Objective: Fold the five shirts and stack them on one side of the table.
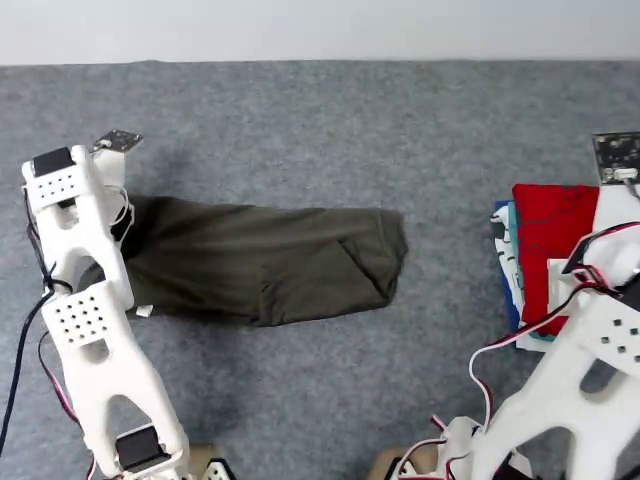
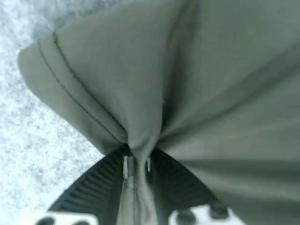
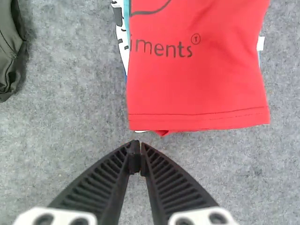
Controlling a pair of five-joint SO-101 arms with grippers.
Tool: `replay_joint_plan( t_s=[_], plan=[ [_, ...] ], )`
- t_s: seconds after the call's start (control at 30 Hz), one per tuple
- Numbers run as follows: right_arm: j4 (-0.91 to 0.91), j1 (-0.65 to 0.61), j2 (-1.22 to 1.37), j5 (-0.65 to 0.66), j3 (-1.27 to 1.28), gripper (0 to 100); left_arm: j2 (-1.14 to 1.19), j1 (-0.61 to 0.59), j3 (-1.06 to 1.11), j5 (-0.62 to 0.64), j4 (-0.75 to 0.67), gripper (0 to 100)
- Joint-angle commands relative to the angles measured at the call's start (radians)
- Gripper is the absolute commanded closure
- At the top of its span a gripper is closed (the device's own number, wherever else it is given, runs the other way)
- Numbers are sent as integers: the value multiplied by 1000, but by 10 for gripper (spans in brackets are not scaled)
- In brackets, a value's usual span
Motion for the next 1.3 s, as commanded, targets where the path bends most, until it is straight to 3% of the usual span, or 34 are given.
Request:
replay_joint_plan(
  t_s=[0.0, 0.27, 0.43, 0.67, 0.9, 1.27],
  plan=[
    [38, 8, -30, 8, -5, 987, -167, 64, 87, 17, 20, 995],
    [38, 8, -30, 3, -3, 987, -548, 393, 503, 106, 15, 995],
    [38, 8, -30, 0, -3, 987, -681, 588, 526, 244, 15, 995],
    [38, 12, -31, 6, -3, 987, -700, 806, 527, 427, -15, 995],
    [38, 8, -31, 0, -3, 987, -698, 925, 526, 539, -120, 995],
    [38, 8, -31, 0, -3, 987, -697, 997, 527, 646, -330, 995]
  ],
)
